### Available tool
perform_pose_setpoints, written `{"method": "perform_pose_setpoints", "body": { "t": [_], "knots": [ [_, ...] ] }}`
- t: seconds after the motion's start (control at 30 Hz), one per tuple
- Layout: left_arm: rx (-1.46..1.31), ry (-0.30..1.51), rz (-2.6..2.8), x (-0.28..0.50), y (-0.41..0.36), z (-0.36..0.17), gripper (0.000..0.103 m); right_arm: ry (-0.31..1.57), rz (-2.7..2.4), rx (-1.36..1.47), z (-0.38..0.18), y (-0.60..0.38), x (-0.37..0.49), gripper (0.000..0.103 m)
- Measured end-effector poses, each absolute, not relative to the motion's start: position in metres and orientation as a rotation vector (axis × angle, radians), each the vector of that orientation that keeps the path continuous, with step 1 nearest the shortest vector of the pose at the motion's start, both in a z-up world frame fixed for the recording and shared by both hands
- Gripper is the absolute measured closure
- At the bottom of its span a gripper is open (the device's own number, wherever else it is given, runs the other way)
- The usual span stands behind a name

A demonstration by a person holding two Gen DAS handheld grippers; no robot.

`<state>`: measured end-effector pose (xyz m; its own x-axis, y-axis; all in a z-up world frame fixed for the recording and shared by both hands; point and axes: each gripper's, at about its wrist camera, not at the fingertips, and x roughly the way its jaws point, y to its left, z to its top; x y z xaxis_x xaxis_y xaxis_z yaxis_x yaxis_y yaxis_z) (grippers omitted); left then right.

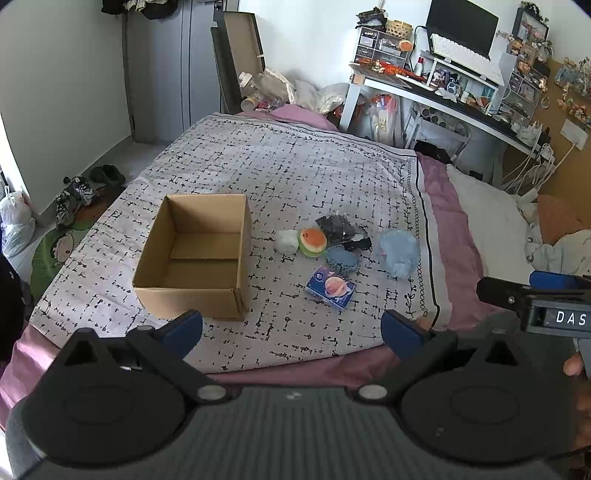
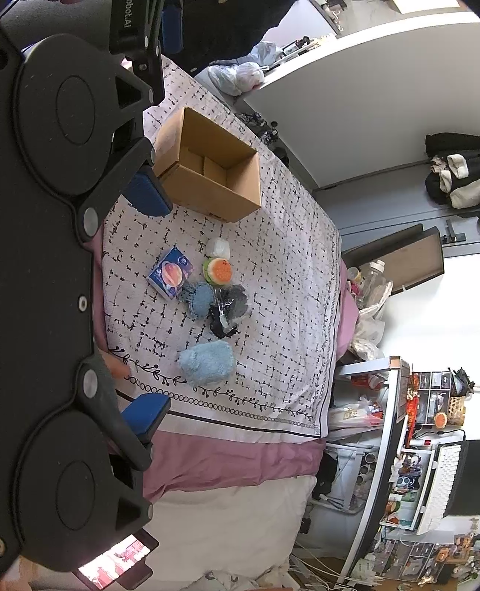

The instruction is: Organize soft objects

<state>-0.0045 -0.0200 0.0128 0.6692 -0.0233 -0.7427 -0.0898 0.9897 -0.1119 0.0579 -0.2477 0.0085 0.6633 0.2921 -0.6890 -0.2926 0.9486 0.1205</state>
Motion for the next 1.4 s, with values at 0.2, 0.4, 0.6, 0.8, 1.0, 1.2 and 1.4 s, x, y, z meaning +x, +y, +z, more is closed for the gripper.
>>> {"method": "perform_pose_setpoints", "body": {
  "t": [0.2,0.4,0.6,0.8,1.0,1.2,1.4],
  "knots": [
    [-0.14,0.847,0.039,0.007,-0.019,0.01,0.001,0.794,0.333,0.003,0.0,-0.247,0.069,0.0],
    [-0.164,0.857,0.033,0.022,-0.017,0.004,0.001,0.817,0.336,0.013,-0.009,-0.248,0.083,0.0],
    [-0.189,0.875,0.041,0.04,-0.015,-0.004,0.001,0.845,0.331,0.034,-0.019,-0.248,0.101,0.0],
    [-0.218,0.894,0.034,0.058,-0.015,-0.015,0.001,0.88,0.336,0.08,-0.03,-0.251,0.119,0.0],
    [-0.232,0.915,0.032,0.079,-0.019,-0.027,0.001,0.908,0.354,0.136,-0.042,-0.252,0.136,0.0],
    [-0.258,0.934,0.042,0.1,-0.025,-0.042,0.001,0.952,0.35,0.233,-0.055,-0.255,0.156,0.0],
    [-0.31,0.978,0.06,0.123,-0.025,-0.064,0.004,0.993,0.329,0.331,-0.074,-0.258,0.181,0.009]
  ]
}}
